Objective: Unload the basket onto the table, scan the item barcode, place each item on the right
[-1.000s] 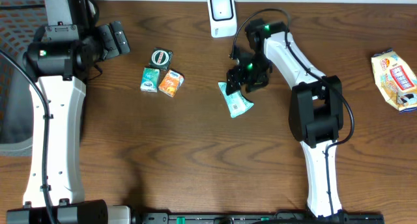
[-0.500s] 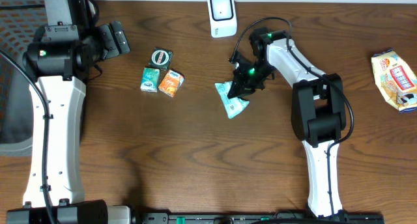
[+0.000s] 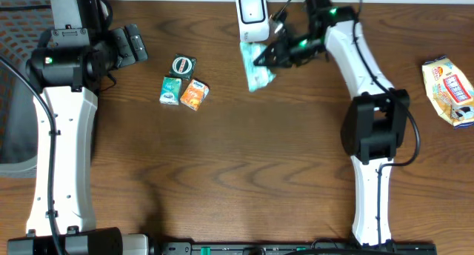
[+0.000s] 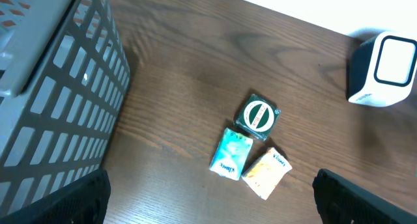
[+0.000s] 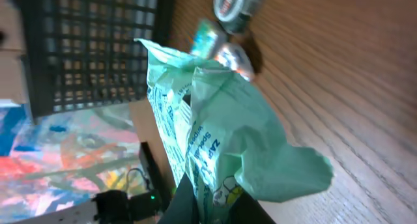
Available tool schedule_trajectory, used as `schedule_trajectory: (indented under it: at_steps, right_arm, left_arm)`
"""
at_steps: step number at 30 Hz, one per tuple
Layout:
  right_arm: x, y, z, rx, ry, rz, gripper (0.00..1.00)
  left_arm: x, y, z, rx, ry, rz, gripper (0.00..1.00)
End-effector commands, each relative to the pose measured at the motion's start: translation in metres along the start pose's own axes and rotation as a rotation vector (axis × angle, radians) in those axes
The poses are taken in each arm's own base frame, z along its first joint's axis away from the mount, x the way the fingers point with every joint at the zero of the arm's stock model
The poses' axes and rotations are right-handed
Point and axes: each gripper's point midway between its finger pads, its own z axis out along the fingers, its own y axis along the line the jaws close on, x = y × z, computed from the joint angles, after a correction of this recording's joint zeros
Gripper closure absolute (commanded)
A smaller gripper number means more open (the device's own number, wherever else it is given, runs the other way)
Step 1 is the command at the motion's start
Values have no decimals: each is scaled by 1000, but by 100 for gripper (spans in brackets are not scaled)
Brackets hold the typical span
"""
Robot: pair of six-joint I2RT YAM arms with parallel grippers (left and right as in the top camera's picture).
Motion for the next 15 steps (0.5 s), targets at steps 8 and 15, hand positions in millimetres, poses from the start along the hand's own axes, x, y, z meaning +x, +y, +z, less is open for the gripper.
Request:
schedule_trajectory:
  at_steps: [8,15]
  right_arm:
    - [10,77,-55,99,-46,-75,99]
    - [18,83,-45,92,-18,-10,99]
  left_arm:
    - [2,3,3,-15,9,-8,3]
    - [2,3,3,-15,9,-8,2]
